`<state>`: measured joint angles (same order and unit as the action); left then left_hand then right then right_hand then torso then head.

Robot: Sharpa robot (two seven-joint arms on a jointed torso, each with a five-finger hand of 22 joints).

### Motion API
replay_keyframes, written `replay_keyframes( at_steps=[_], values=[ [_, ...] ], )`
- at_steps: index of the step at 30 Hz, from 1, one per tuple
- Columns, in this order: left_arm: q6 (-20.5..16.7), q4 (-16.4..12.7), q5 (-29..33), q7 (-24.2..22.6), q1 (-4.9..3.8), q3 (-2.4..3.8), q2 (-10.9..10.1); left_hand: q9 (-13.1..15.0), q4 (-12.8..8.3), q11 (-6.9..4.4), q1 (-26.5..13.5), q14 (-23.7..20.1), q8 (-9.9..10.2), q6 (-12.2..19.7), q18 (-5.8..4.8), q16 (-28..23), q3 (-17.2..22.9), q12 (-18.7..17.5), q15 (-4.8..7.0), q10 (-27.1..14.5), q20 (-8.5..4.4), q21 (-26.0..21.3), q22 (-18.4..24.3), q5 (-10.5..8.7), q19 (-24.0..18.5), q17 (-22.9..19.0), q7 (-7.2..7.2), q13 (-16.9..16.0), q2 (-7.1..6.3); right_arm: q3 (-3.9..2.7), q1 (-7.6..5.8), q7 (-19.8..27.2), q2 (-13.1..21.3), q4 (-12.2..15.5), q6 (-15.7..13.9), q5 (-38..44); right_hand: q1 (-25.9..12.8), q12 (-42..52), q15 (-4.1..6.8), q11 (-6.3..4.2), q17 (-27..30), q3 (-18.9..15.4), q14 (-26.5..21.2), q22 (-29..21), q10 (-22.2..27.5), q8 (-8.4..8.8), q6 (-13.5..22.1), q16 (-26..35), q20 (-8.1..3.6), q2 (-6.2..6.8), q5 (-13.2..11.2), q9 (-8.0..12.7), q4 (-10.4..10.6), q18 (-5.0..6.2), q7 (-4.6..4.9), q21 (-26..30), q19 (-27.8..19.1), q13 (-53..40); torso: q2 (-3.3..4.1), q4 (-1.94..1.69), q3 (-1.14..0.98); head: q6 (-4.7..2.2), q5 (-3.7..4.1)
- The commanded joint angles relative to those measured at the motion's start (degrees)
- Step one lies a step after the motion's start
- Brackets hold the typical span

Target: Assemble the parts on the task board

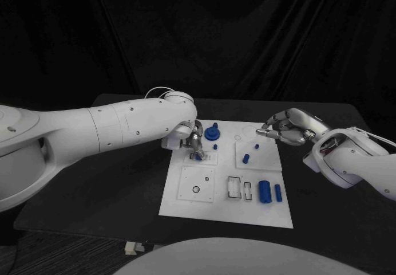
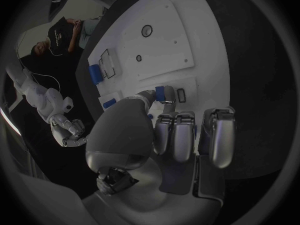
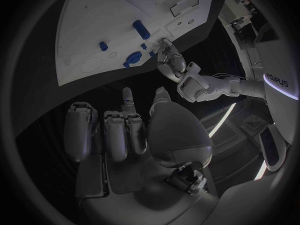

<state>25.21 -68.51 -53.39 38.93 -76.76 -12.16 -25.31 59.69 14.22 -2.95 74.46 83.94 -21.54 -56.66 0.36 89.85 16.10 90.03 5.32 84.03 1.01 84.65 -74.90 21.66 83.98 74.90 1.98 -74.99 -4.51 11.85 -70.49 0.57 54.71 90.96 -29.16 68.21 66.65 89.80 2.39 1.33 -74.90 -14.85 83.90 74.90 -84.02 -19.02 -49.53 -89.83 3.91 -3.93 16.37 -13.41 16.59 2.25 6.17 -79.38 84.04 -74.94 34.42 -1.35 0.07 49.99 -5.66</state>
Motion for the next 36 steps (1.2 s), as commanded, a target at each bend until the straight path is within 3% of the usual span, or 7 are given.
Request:
replay_keyframes(
  at_steps=[1,25,36],
  values=[
    [-0.54,0.21,0.71,-0.99,-0.12,0.03,0.31,-0.09,0.06,-0.16,-0.75,6.06,0.32,-1.77,0.99,0.15,0.39,-0.29,0.33,5.73,-0.14,-0.29,-13.30,-0.33,3.13,15.10,-1.33,-14.71,-0.04,-0.04,0.14,-0.85,0.00,-0.02,0.36,0.32,-0.01,0.20,-0.30,0.37,-14.51,-0.19,5.97,11.33,-5.98,0.29,0.03,0.09,0.29,-0.40,0.05,0.06,0.00,0.58,0.00,0.38,0.29,-15.06,0.00,0.00,0.01,0.01,-0.13],
    [-1.00,2.22,0.71,-1.64,-0.01,0.03,1.87,-0.25,0.29,-0.10,-1.15,6.06,0.59,-1.62,0.99,0.15,0.42,-0.29,0.30,5.74,-0.11,-0.30,-13.30,-0.60,3.12,15.10,-1.26,-14.71,0.13,-0.04,0.15,-0.82,0.11,0.11,0.38,0.32,0.12,0.20,-0.31,0.38,-14.46,-0.32,5.96,11.31,-5.98,0.33,0.07,0.11,0.30,-0.50,0.08,0.09,-0.02,0.59,0.01,0.45,0.26,-15.06,0.02,0.03,0.01,0.01,-0.10],
    [0.49,2.56,0.71,-1.13,0.13,0.03,2.09,-0.66,0.06,-0.03,-1.37,6.06,1.17,-1.57,1.02,0.15,0.38,-0.37,0.23,5.66,-0.05,-0.43,-13.26,-2.55,3.06,15.10,-1.19,-14.62,0.12,-0.04,0.22,-0.82,0.12,0.14,0.40,0.32,0.12,0.20,-0.31,0.38,-14.46,-0.32,5.96,11.31,-5.98,0.33,0.07,0.11,0.30,-0.50,0.08,0.09,-0.02,0.59,0.01,0.45,0.26,-15.06,0.01,0.02,0.02,0.01,-0.15]
  ],
)
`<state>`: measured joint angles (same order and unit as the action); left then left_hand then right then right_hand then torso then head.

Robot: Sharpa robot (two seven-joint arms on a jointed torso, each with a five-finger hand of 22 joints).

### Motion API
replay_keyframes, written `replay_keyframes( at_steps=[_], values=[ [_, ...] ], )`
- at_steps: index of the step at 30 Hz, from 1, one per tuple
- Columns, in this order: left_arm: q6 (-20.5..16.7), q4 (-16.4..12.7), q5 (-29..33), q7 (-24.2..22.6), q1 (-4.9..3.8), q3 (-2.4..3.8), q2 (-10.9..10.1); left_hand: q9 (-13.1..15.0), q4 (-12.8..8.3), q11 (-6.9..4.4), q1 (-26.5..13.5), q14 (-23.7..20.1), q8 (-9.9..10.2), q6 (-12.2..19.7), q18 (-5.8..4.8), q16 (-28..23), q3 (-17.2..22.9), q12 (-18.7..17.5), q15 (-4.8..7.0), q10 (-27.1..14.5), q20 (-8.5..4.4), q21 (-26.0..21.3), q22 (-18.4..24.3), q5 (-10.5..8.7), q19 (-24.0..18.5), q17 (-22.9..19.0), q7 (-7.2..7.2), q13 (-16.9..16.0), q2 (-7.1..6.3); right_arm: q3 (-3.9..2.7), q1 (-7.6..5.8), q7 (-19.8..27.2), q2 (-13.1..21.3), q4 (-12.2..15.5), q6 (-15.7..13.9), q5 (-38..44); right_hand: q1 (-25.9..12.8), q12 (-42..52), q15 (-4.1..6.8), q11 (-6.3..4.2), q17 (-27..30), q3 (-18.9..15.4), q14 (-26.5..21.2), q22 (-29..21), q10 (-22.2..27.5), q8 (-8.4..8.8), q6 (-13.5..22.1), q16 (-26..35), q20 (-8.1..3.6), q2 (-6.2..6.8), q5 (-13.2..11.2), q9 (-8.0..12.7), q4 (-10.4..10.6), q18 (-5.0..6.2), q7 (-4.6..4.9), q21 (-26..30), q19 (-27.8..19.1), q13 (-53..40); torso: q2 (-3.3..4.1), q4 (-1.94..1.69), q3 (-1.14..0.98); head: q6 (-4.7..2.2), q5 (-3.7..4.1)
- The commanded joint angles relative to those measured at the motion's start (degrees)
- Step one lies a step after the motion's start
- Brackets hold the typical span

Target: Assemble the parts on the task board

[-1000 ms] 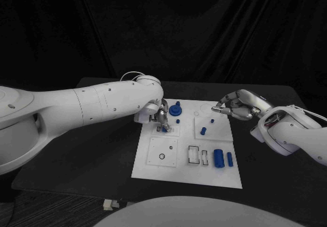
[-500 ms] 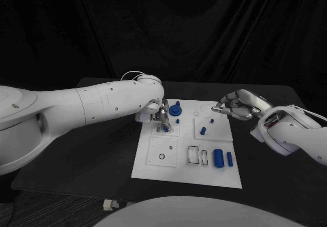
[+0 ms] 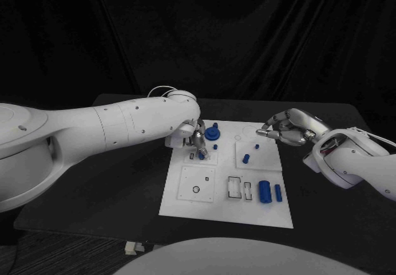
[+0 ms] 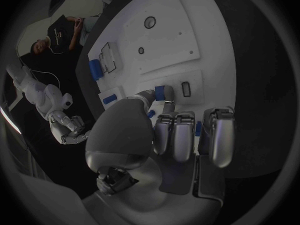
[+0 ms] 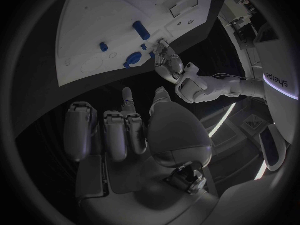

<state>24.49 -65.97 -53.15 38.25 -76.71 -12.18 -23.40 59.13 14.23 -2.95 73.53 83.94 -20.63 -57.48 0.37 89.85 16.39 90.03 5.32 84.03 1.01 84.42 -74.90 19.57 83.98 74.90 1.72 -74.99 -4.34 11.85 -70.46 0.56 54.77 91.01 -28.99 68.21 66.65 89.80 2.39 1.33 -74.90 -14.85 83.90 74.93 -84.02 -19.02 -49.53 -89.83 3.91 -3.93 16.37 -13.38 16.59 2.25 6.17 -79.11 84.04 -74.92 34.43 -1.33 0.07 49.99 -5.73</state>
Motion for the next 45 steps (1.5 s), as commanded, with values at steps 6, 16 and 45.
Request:
replay_keyframes(
  at_steps=[6,16,45],
  values=[
    [2.05,0.02,0.47,-0.06,0.10,0.04,0.18,-0.31,-0.05,0.00,-0.54,6.06,0.51,-0.80,1.01,0.15,0.04,-0.37,0.19,5.66,-0.02,-0.20,-13.26,-1.13,3.07,15.10,-0.89,-14.62,-0.05,-0.04,0.25,-0.79,0.01,0.07,0.24,0.31,0.17,0.20,-0.31,0.38,-14.47,-0.35,5.96,11.29,-5.98,0.34,0.08,0.11,0.30,-0.53,0.09,0.06,-0.03,0.59,0.02,0.17,0.27,-15.08,0.01,-0.02,0.00,0.01,-0.18],
    [2.96,0.14,0.47,0.64,0.11,0.04,0.02,-0.45,-0.28,-0.02,-0.37,6.06,0.64,-0.93,1.02,0.15,0.08,-0.36,0.19,5.67,-0.01,-0.25,-13.25,-1.32,3.04,15.10,-0.95,-14.64,-0.11,-0.04,0.32,-0.86,-0.01,0.06,0.37,0.31,0.17,0.20,-0.31,0.38,-14.47,-0.35,5.96,11.29,-5.98,0.34,0.08,0.11,0.30,-0.53,0.09,0.06,-0.03,0.59,0.02,0.17,0.27,-15.08,-0.02,-0.04,-0.01,0.01,-0.10],
    [2.14,1.01,0.46,0.41,0.29,0.04,0.79,-5.49,2.17,1.31,-7.85,6.06,5.99,-2.18,1.15,0.15,-6.48,-0.97,-0.90,5.08,1.01,-0.87,-13.08,-16.01,2.77,15.10,0.61,-13.94,1.11,-0.04,0.37,-0.83,0.00,-0.02,0.67,0.31,0.29,0.20,-0.32,0.39,-14.28,-0.43,5.91,11.22,-5.98,0.36,0.09,0.19,0.30,-0.60,0.11,0.07,-0.04,0.64,0.02,0.39,0.17,-15.08,-0.03,0.00,0.00,0.01,-0.17]
  ],
)
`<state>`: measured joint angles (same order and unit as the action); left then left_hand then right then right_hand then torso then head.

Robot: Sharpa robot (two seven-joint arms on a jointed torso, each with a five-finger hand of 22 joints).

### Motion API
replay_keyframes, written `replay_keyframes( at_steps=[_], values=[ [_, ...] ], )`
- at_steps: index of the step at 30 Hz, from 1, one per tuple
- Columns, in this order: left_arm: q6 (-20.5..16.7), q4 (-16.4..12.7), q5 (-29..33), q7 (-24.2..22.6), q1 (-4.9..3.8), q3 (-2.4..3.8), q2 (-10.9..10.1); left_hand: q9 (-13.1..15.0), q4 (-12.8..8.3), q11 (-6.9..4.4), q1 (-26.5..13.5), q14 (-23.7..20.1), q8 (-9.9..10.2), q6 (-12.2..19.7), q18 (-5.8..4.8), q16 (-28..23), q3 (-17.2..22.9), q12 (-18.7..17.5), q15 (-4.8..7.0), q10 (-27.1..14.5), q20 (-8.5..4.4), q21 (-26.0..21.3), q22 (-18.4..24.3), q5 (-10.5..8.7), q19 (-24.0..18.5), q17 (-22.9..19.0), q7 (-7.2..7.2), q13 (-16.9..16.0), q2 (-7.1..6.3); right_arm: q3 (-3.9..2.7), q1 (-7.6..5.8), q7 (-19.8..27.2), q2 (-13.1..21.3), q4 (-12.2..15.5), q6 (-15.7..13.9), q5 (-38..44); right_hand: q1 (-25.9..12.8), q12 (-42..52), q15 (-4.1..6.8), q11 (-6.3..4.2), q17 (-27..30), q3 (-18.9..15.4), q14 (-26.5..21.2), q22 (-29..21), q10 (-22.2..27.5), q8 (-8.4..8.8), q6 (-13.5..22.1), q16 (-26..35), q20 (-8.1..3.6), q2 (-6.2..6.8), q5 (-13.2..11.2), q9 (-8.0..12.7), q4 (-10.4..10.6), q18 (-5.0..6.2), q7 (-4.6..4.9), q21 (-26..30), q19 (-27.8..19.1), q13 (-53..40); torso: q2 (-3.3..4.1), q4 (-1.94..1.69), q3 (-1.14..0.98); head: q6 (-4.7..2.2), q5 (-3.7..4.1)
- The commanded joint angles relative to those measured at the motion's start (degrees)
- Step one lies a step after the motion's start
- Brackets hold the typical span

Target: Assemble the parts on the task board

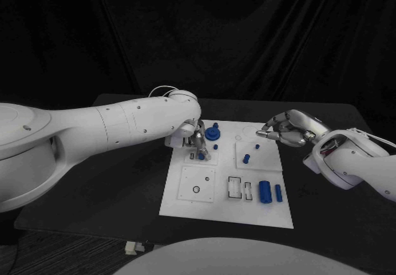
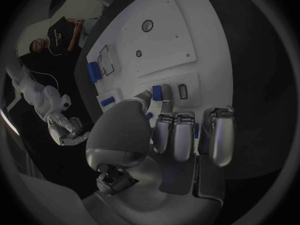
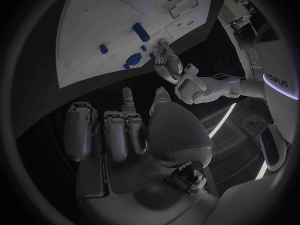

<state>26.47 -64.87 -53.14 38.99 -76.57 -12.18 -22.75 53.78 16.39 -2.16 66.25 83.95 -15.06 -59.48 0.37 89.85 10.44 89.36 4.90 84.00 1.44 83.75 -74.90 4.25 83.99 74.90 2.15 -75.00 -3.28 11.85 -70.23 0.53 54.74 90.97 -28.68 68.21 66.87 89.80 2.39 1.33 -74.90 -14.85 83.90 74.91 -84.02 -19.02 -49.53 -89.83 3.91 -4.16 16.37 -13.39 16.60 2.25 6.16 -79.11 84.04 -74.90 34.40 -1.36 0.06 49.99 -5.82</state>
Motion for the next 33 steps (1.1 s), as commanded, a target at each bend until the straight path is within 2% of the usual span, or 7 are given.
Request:
replay_keyframes(
  at_steps=[1,16,19,24,29,33],
  values=[
    [0.14,-0.09,0.45,-0.30,0.16,0.04,0.14,-0.21,0.02,0.54,-0.82,6.05,0.50,-0.23,1.14,0.15,-0.84,-0.28,-0.51,5.12,0.60,-0.18,-13.09,-0.95,2.78,15.10,0.20,-13.95,0.06,-0.04,0.15,-0.79,0.02,0.02,0.36,0.31,0.06,0.20,-0.32,0.39,-14.28,-0.43,5.91,11.24,-5.98,0.36,0.09,0.19,0.30,-0.37,0.11,0.09,-0.04,0.64,0.02,0.39,0.17,-15.10,0.00,0.03,0.01,0.01,-0.13],
    [-0.11,-0.11,0.45,-0.02,0.23,0.04,-0.11,-0.09,0.12,0.51,-2.94,6.05,0.31,-1.01,1.16,0.15,-3.28,-0.30,-0.52,5.10,0.65,-0.22,-13.08,-1.38,2.76,15.10,0.09,-13.93,0.18,-0.04,0.15,-0.74,0.06,0.04,0.31,0.31,0.09,0.20,-0.32,0.39,-14.33,-0.51,5.92,11.26,-5.98,0.37,0.10,0.17,0.31,-0.39,0.10,0.10,-0.02,0.63,0.03,0.35,0.19,-15.10,0.00,0.00,0.00,0.01,-0.10],
    [-0.12,-0.09,0.45,0.01,0.23,0.04,-0.11,0.43,0.07,0.38,-3.27,6.05,-0.26,-1.33,1.15,0.15,-3.96,-0.29,-0.43,5.11,0.60,-0.18,-13.10,-1.40,2.78,15.10,-0.07,-13.95,0.36,-0.04,0.16,-0.72,0.06,0.04,0.31,0.31,0.09,0.20,-0.32,0.39,-14.33,-0.51,5.92,11.26,-5.98,0.37,0.10,0.17,0.31,-0.39,0.10,0.10,-0.02,0.63,0.03,0.35,0.19,-15.10,-0.01,0.00,0.00,0.01,-0.16],
    [-0.03,0.02,0.45,0.08,0.24,0.04,-0.05,3.19,-0.08,0.05,-3.31,6.05,-2.50,-1.20,1.15,0.15,-5.56,-0.30,-0.16,5.10,0.35,-0.16,-13.10,-1.40,2.80,15.10,-0.48,-13.94,0.95,-0.04,0.16,-0.70,0.02,0.03,0.34,0.31,0.06,0.20,-0.32,0.40,-14.27,-0.58,5.91,11.25,-5.98,0.38,0.10,0.20,0.31,-0.40,0.09,0.11,0.01,0.63,0.03,0.37,0.19,-15.10,0.00,0.01,0.02,0.01,-0.22],
    [0.08,0.13,0.45,0.11,0.24,0.04,-0.01,4.93,-0.10,-0.08,-3.07,6.05,-3.74,-0.76,1.15,0.15,-6.33,-0.29,-0.04,5.11,0.24,-0.18,-13.10,-1.40,2.79,15.10,-0.63,-13.95,1.31,-0.04,0.16,-0.67,0.00,0.02,0.36,0.31,0.06,0.20,-0.32,0.40,-14.27,-0.58,5.91,11.25,-5.98,0.38,0.10,0.20,0.31,-0.40,0.09,0.11,0.01,0.63,0.03,0.37,0.19,-15.10,-0.01,-0.01,0.00,0.01,-0.23],
    [0.05,0.27,0.45,0.08,0.24,0.04,0.03,4.93,-0.10,-0.08,-3.07,6.05,-3.74,-0.76,1.15,0.15,-6.33,-0.29,-0.04,5.11,0.24,-0.18,-13.10,-1.40,2.79,15.10,-0.63,-13.95,1.31,-0.04,0.16,-0.66,-0.02,0.01,0.41,0.31,0.06,0.20,-0.32,0.40,-14.26,-0.59,5.91,11.25,-5.98,0.38,0.10,0.20,0.31,-0.40,0.09,0.11,0.01,0.64,0.03,0.39,0.18,-15.10,0.01,-0.01,0.00,0.01,-0.20]
  ],
)
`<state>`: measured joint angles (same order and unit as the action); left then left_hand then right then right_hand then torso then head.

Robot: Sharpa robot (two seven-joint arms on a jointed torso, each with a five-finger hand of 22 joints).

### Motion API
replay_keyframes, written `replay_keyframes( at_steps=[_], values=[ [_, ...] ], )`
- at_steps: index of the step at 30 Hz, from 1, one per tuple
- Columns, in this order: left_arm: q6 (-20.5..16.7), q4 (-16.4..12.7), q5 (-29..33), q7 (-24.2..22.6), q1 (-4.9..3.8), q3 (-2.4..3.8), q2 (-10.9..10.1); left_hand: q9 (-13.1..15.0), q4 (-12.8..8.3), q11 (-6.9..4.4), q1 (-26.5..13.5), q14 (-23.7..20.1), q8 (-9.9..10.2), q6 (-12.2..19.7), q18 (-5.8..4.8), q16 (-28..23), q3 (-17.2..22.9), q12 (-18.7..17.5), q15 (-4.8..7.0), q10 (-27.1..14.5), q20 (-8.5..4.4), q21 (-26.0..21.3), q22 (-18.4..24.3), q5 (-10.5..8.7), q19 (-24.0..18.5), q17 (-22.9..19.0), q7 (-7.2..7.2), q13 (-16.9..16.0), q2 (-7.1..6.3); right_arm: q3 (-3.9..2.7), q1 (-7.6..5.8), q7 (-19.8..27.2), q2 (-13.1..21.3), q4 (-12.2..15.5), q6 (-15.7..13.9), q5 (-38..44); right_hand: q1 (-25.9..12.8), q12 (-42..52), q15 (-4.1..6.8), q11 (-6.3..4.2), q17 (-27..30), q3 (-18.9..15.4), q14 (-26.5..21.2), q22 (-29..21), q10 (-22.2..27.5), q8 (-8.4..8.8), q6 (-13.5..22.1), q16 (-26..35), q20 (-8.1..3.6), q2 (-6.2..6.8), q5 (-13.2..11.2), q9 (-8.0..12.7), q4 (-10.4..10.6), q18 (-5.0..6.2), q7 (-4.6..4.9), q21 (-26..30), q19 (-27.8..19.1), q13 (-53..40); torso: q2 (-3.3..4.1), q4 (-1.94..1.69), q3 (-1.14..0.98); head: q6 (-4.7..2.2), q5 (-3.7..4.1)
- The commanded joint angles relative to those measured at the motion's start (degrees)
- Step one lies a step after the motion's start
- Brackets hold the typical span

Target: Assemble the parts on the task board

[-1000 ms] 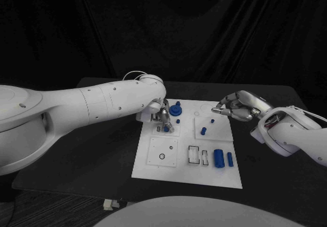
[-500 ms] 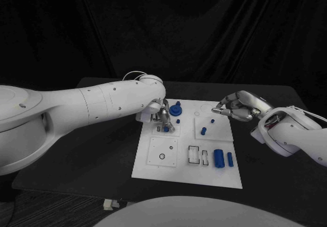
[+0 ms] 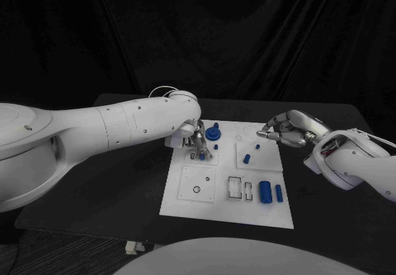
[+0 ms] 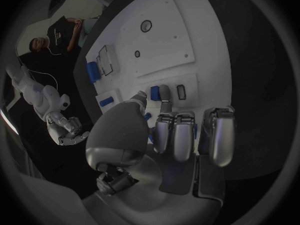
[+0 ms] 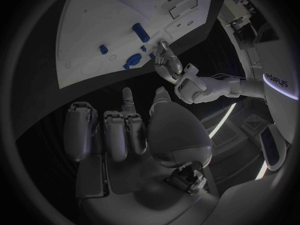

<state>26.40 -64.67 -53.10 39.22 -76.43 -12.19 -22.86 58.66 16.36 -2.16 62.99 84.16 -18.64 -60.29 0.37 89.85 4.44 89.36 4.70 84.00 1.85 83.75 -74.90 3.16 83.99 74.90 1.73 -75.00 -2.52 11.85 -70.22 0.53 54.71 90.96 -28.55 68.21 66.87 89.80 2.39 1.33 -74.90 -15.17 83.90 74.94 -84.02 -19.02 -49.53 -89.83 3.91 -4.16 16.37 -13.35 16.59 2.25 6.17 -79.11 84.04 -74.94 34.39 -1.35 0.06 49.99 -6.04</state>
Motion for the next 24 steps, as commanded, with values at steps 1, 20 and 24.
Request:
replay_keyframes(
  at_steps=[1,20,24],
  values=[
    [0.11,0.09,0.42,-0.16,0.10,0.05,0.15,0.70,-0.06,-0.12,0.28,5.84,-0.60,0.28,1.14,0.15,-0.62,-0.31,0.19,5.10,-0.21,-0.17,-13.10,-0.31,2.79,15.10,-0.25,-13.93,0.70,-0.04,0.15,-0.66,0.01,0.01,0.29,0.31,0.03,0.20,-0.32,0.40,-14.23,-0.32,5.90,11.19,-5.98,0.39,0.11,0.21,0.31,-0.40,0.07,0.07,0.03,0.66,0.04,0.47,0.14,-15.06,0.02,-0.01,0.00,0.01,0.04],
    [-4.49,-2.37,-1.91,-0.95,0.08,0.05,-2.02,7.06,0.16,-0.08,-0.48,5.84,-4.17,5.43,1.10,0.15,-4.00,0.01,0.28,5.39,-0.42,-0.02,-13.14,-0.41,2.86,15.10,0.00,-14.28,1.52,-0.04,0.17,-0.46,0.26,0.07,0.10,0.31,0.00,0.20,-0.33,0.41,-14.00,-0.40,5.85,11.07,-5.98,0.43,0.17,0.32,0.31,-0.40,0.04,0.09,0.04,0.74,0.05,0.82,-0.04,-15.06,-0.01,0.00,0.00,0.01,-0.01],
    [-6.25,-3.78,-2.83,-1.84,0.07,0.06,-2.99,5.16,0.23,0.32,-0.30,5.84,-2.09,6.39,1.08,0.15,-4.54,0.04,0.00,5.42,-0.23,0.03,-13.15,-0.41,2.90,15.10,0.47,-14.32,1.78,-0.04,0.18,-0.43,0.32,0.03,0.09,0.31,-0.07,0.20,-0.34,0.42,-13.97,-0.50,5.84,11.06,-5.98,0.47,0.23,0.33,0.32,-0.40,0.00,0.11,0.07,0.75,0.07,0.85,-0.05,-15.06,-0.01,-0.02,0.00,0.01,0.13]
  ],
)
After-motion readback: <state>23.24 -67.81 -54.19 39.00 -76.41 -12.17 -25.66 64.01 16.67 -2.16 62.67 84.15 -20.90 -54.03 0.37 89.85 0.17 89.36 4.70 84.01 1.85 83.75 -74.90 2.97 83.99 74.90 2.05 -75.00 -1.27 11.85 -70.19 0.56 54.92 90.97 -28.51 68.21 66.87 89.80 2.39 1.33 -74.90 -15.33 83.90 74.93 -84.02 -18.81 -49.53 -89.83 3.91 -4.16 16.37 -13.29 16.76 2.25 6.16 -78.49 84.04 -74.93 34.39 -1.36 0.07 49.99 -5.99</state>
